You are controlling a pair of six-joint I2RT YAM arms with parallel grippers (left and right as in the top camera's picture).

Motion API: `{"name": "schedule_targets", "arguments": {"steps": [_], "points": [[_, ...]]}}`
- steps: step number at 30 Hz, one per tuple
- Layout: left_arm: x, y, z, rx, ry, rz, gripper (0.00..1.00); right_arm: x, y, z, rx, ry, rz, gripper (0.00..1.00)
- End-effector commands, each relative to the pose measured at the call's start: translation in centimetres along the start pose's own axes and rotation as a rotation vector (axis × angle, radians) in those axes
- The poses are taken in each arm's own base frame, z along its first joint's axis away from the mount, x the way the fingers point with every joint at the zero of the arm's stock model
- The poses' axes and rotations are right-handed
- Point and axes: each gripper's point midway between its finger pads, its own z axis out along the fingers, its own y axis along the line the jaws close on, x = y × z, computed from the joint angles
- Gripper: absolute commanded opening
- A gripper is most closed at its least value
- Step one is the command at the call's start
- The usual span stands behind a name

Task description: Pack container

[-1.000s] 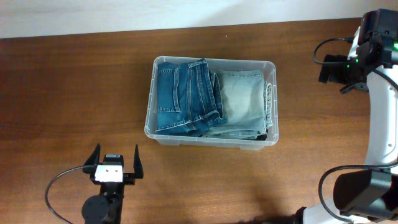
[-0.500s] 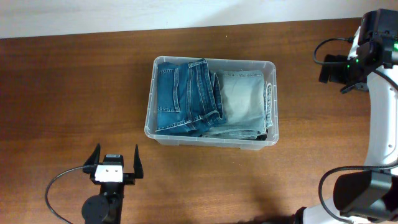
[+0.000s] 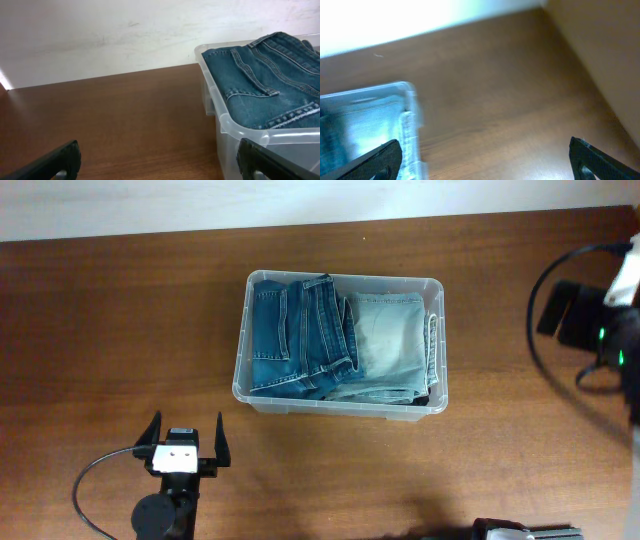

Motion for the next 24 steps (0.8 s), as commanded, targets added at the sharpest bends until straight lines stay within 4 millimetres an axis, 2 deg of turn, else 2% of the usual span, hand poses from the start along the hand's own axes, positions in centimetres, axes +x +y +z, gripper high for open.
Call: {"name": "schedule_targets", "arguments": {"steps": [1, 5, 8, 12, 14, 17, 20, 24], "points": [[0.3, -0.1, 0.0, 0.005, -0.002, 0.012, 1.0, -0.2, 1.3, -4.5, -0.046, -0.116, -0.044, 0.99], [0.3, -0.1, 0.0, 0.005, -0.002, 0.012, 1.0, 0.7, 2.3, -9.5, -0.144, -0.241, -0.075, 0.99], [0.3, -0.1, 0.0, 0.005, -0.002, 0.012, 1.0, 2.5, 2.1, -12.3, -0.203, -0.307, -0.076, 0.98], [0.3, -0.1, 0.0, 0.005, -0.002, 0.012, 1.0, 5.0, 1.3, -13.8, -0.24, -0.393, -0.06, 0.99], [0.3, -0.1, 0.0, 0.005, -0.002, 0.012, 1.0, 6.5, 1.1, -13.6, -0.252, -0.429, -0.051, 0.99], [0.3, -0.1, 0.0, 0.005, -0.002, 0.012, 1.0, 8.9, 1.0, -12.1, -0.262, -0.479, -0.037, 0.99], [0.3, -0.1, 0.0, 0.005, -0.002, 0.012, 1.0, 11.2, 1.6, -9.3, -0.279, -0.528, -0.025, 0.99], [0.3, -0.1, 0.0, 0.005, -0.002, 0.012, 1.0, 13.1, 3.5, -5.7, -0.34, -0.584, -0.025, 0.98]]}}
